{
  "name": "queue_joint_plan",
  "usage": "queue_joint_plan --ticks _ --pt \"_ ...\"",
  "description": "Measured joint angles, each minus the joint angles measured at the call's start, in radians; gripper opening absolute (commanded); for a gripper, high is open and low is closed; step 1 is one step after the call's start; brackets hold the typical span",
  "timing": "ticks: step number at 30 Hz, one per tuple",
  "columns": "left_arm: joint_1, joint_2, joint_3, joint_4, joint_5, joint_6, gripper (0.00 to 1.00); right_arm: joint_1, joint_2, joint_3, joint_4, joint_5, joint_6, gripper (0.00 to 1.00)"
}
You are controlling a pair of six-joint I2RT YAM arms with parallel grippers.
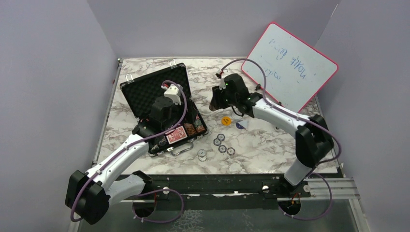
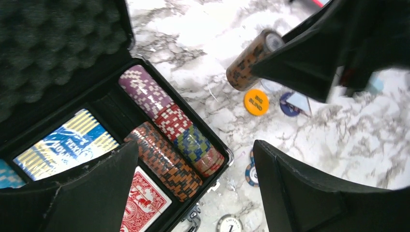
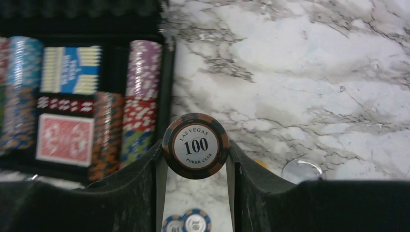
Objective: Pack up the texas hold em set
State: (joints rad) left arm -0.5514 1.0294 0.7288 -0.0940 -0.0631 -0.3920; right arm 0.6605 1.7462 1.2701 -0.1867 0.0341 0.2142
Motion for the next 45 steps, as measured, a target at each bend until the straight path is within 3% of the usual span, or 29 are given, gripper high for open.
queue_joint_plan --ticks 4,8,14,21,28,30,31,33,36,38,41,45 --pt "0.001 0.022 0.014 -0.01 0.133 0.089 0.92 0.0 -0.171 -0.062 -0.002 -0.167 -0.003 0.27" --pt "0.002 0.01 0.016 0.0 0.353 0.14 0.89 -0.001 -0.297 -0.12 -0.002 -0.364 -0.002 0.28" --pt "0.001 -0.069 0.015 0.016 0.614 0.146 0.78 -0.001 -0.378 -0.144 -0.002 -0.634 0.024 0.28" --pt "0.001 -0.152 -0.002 0.062 0.764 0.119 0.71 -0.001 -0.42 -0.145 0.005 -0.835 0.052 0.28" --pt "0.001 -0.127 -0.005 0.08 0.846 0.079 0.35 -0.001 -0.426 -0.174 0.055 -0.969 0.082 0.28" --pt "-0.002 -0.13 -0.016 0.1 0.864 0.063 0.16 -0.003 -0.426 -0.183 0.07 -0.983 0.092 0.28" --pt "-0.002 -0.132 -0.022 0.11 0.871 0.054 0.01 -0.003 -0.426 -0.185 0.074 -0.986 0.095 0.3" --pt "-0.002 -0.135 -0.027 0.119 0.877 0.044 0.0 -0.003 -0.426 -0.188 0.078 -0.992 0.102 0.43" --pt "-0.001 -0.135 -0.035 0.139 0.887 0.026 0.0 -0.003 -0.43 -0.195 0.09 -0.993 0.118 0.76" --pt "-0.001 -0.135 -0.045 0.143 0.887 0.016 0.0 -0.003 -0.442 -0.204 0.107 -0.991 0.135 0.88" --pt "-0.001 -0.136 -0.072 0.143 0.869 0.002 0.0 -0.003 -0.494 -0.221 0.11 -0.938 0.123 0.96" --pt "-0.001 -0.174 -0.129 0.151 0.715 -0.044 0.0 0.0 -0.583 -0.222 0.028 -0.723 0.087 0.96"
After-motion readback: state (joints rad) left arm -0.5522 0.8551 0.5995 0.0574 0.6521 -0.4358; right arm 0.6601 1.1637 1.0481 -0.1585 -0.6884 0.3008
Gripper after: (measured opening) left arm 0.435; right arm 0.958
